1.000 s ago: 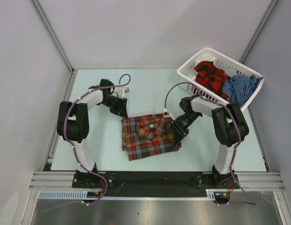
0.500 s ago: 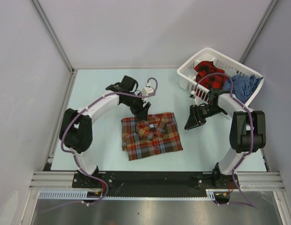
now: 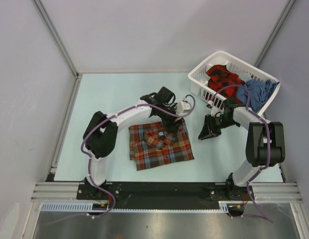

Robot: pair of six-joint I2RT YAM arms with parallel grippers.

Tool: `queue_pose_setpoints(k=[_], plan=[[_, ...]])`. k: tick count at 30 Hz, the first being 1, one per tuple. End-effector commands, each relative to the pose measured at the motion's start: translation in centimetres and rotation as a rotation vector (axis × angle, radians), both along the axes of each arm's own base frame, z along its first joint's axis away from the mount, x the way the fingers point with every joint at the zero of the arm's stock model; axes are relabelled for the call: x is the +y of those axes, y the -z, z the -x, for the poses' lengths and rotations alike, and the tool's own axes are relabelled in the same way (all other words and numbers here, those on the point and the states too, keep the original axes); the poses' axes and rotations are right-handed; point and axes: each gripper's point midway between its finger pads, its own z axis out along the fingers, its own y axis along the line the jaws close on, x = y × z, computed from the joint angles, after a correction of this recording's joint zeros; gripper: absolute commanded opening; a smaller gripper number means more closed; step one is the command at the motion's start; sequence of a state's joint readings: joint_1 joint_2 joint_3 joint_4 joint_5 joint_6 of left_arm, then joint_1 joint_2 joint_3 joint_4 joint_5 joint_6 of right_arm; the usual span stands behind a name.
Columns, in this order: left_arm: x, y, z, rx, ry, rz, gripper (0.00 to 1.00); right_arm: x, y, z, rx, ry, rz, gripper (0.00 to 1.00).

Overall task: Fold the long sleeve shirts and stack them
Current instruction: Fold the shirt

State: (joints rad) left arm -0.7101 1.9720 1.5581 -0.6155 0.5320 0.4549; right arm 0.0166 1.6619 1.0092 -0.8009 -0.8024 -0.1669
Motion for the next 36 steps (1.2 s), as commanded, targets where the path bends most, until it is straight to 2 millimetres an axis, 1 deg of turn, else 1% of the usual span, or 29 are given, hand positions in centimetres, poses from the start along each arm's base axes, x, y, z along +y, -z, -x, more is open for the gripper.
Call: queue_pose_setpoints(k=[1, 3, 4, 5, 6, 8, 11, 13, 14, 15, 16, 17, 18, 19, 20, 21, 22, 23, 24, 25, 26, 28, 29, 31, 32, 33, 35, 36], plan=[[-4.3, -0.8, -0.5, -0.135, 0.087, 0.034, 0.72, 0.4, -1.2, -0.9, -0.043, 0.029, -0.047, 0.29], [-5.3, -0.8, -0.6, -0.149, 0.109, 0.059, 0.73, 0.5, -1.1, -1.1, -0.035, 0.035, -0.058, 0.29], [-5.8, 0.2, -0.5, -0.143, 0.118, 0.047, 0.74, 0.7, -1.0, -0.9, -0.016, 0.039, -0.071, 0.29], [-6.3, 0.0, -0.8, -0.159, 0.129, 0.05, 0.74, 0.8, -0.9, -0.9, -0.01, 0.04, -0.074, 0.3], [-6.5, 0.5, -0.8, -0.156, 0.139, 0.039, 0.75, 0.2, -0.9, -1.3, -0.012, 0.066, -0.076, 0.31], [-6.8, 1.7, -0.5, -0.156, 0.166, 0.019, 0.75, 0.2, -0.9, -1.2, -0.006, 0.071, -0.084, 0.34], [-7.0, 2.9, -0.1, -0.16, 0.2, -0.006, 0.76, 0.3, -0.7, -1.1, 0.006, 0.079, -0.093, 0.38], [-6.9, 3.5, 0.6, -0.149, 0.231, -0.021, 0.68, 0.4, -0.5, -1.1, 0.012, 0.08, -0.096, 0.39], [-6.9, 3.5, 1.0, -0.139, 0.249, -0.017, 0.61, 0.4, -0.3, -1.0, 0.025, 0.082, -0.099, 0.39], [-6.8, 3.1, 1.2, -0.136, 0.256, -0.008, 0.45, 0.5, -0.2, -0.9, 0.03, 0.08, -0.107, 0.4], [-6.7, 2.8, 1.6, -0.135, 0.268, -0.002, 0.36, 0.6, -0.1, -0.9, 0.039, 0.082, -0.11, 0.4], [-6.2, 3.1, 2.1, -0.124, 0.281, -0.004, 0.29, 0.6, -0.1, -0.8, 0.046, 0.082, -0.114, 0.39], [-6.2, 1.7, 2.3, -0.146, 0.285, 0.018, 0.18, 0.8, 0.1, -0.6, 0.068, 0.08, -0.127, 0.39], [-6.2, 1.2, 2.3, -0.163, 0.287, 0.03, 0.13, 0.9, 0.2, -0.5, 0.077, 0.078, -0.133, 0.38], [-5.7, 1.2, 2.7, -0.162, 0.282, 0.029, 0.06, 1.0, 0.3, -0.4, 0.084, 0.076, -0.138, 0.36], [-5.9, -0.6, 2.5, -0.203, 0.275, 0.065, 0.03, 1.2, 0.5, -0.2, 0.104, 0.074, -0.146, 0.35], [-5.8, -1.3, 2.6, -0.214, 0.265, 0.079, 0.0, 1.4, 0.6, -0.1, 0.11, 0.069, -0.149, 0.35], [-5.2, -0.9, 3.1, -0.208, 0.261, 0.077, 0.0, 1.5, 0.8, 0.0, 0.121, 0.069, -0.153, 0.34], [-5.3, -1.5, 3.1, -0.226, 0.257, 0.094, 0.0, 2.1, 1.0, 0.5, 0.135, 0.045, -0.156, 0.34], [-5.1, -2.6, 3.3, -0.246, 0.256, 0.11, 0.0, 2.3, 1.2, 0.6, 0.143, 0.035, -0.158, 0.34], [-4.7, -2.1, 3.9, -0.242, 0.261, 0.1, 0.0, 2.7, 1.3, 0.9, 0.154, 0.018, -0.159, 0.33], [-4.5, -3.1, 4.5, -0.285, 0.282, 0.114, 0.0, 3.2, 1.7, 1.2, 0.17, -0.003, -0.159, 0.31], [-4.1, -2.5, 5.1, -0.283, 0.297, 0.101, 0.0, 3.6, 1.6, 1.3, 0.175, -0.015, -0.167, 0.3], [-4.1, -2.6, 6.0, -0.319, 0.329, 0.09, 0.0, 4.0, 1.9, 1.5, 0.189, -0.029, -0.168, 0.29], [-3.7, -2.1, 6.6, -0.316, 0.34, 0.079, 0.0, 4.1, 2.1, 1.6, 0.199, -0.031, -0.172, 0.29], [-3.9, -2.1, 7.1, -0.327, 0.354, 0.08, 0.0, 4.3, 2.2, 1.9, 0.207, -0.039, -0.169, 0.28], [-3.5, -1.9, 7.9, -0.35, 0.37, 0.067, 0.0, 4.3, 2.7, 2.1, 0.225, -0.044, -0.162, 0.28], [-3.9, -2.1, 8.4, -0.373, 0.386, 0.076, 0.0, 4.3, 2.9, 2.2, 0.233, -0.045, -0.161, 0.28]])
